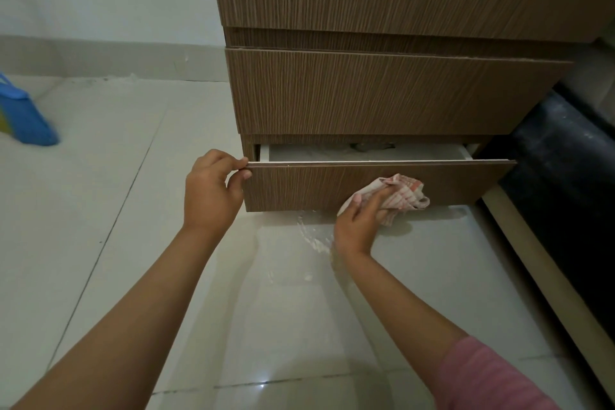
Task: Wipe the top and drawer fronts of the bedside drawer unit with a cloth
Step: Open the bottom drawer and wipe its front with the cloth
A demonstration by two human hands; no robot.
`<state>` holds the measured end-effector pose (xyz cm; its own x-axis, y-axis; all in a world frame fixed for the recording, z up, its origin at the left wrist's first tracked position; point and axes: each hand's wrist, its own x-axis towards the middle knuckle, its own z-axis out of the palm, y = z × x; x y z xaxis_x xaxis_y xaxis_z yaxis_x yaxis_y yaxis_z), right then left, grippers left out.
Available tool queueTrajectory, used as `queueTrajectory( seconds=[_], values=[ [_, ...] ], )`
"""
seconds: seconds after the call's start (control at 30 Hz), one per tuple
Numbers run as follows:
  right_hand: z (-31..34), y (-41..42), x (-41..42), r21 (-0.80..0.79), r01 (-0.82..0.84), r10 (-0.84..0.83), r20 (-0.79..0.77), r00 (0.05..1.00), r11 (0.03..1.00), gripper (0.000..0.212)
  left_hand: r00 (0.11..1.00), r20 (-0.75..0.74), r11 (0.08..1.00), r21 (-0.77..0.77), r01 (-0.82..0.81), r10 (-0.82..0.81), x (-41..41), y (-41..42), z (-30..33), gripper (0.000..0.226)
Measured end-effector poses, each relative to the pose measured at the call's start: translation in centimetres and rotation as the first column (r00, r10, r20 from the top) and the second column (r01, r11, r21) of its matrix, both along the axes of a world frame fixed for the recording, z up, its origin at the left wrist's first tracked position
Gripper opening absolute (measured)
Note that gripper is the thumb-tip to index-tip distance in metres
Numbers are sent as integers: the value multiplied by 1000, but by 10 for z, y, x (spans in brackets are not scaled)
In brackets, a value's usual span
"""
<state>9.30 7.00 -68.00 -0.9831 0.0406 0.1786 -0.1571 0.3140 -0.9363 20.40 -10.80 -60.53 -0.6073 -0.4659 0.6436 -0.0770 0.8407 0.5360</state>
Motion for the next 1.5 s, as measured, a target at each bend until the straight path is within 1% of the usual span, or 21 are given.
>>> queueTrajectory(
  seconds=[0.1,0.17,0.27,0.37,0.5,0.63,0.77,0.83,0.93,1.0,1.07,1.13,1.2,1.3,1.37,1.43,1.5],
  values=[
    [16,5,-3,-26,63,-64,-30,997,998,67,1000,-5,1000,8,-5,5,0,0,-1,10],
    [23,1,-3,-37,78,-80,-61,995,996,65,1000,-11,1000,9,-5,5,0,1,-1,10],
    [29,-16,7,-24,30,-32,-115,993,999,63,1000,-17,1000,3,1,-1,0,0,-1,10],
    [25,-32,22,-22,-21,18,-126,992,1000,63,1000,-10,1000,7,7,-7,0,0,0,9],
    [5,-37,33,18,-74,75,-82,994,997,62,1000,-1,1000,0,11,-11,1,-1,1,9],
    [-6,-24,24,64,-53,55,-35,998,997,65,1000,-5,1000,0,19,-19,1,-2,0,9],
    [8,-20,11,19,45,-44,-52,998,999,65,1000,-11,999,18,27,-27,1,-2,0,9],
    [19,-28,11,-18,61,-62,-61,996,998,67,1000,-11,999,28,29,-28,1,-3,0,9],
    [34,-50,24,-112,37,-44,-65,997,993,68,999,-12,999,33,31,-30,1,-3,0,9],
    [34,-64,36,-132,-13,-2,-115,993,991,67,999,-16,999,35,34,-34,1,-3,0,9],
    [28,-74,47,-117,-67,49,-155,987,991,67,999,-12,999,36,36,-36,1,-4,1,9],
    [22,-79,52,-92,-78,63,-153,986,993,65,999,-3,999,32,38,-38,1,-4,1,9],
    [12,-77,52,-44,-80,72,-166,984,996,64,999,3,999,37,40,-40,1,-5,0,9],
    [-5,-65,48,50,-127,133,-147,980,991,66,999,6,998,41,42,-42,1,-6,0,8],
    [-11,-54,42,84,-127,139,-146,979,988,65,999,6,998,35,51,-51,-1,-4,1,8],
    [-8,-45,37,59,-117,123,-130,984,991,64,998,5,998,39,58,-58,-3,-4,3,9],
    [1,-43,31,-8,-83,81,-100,992,997,63,998,11,997,48,61,-61,-5,-4,5,10]
  ],
)
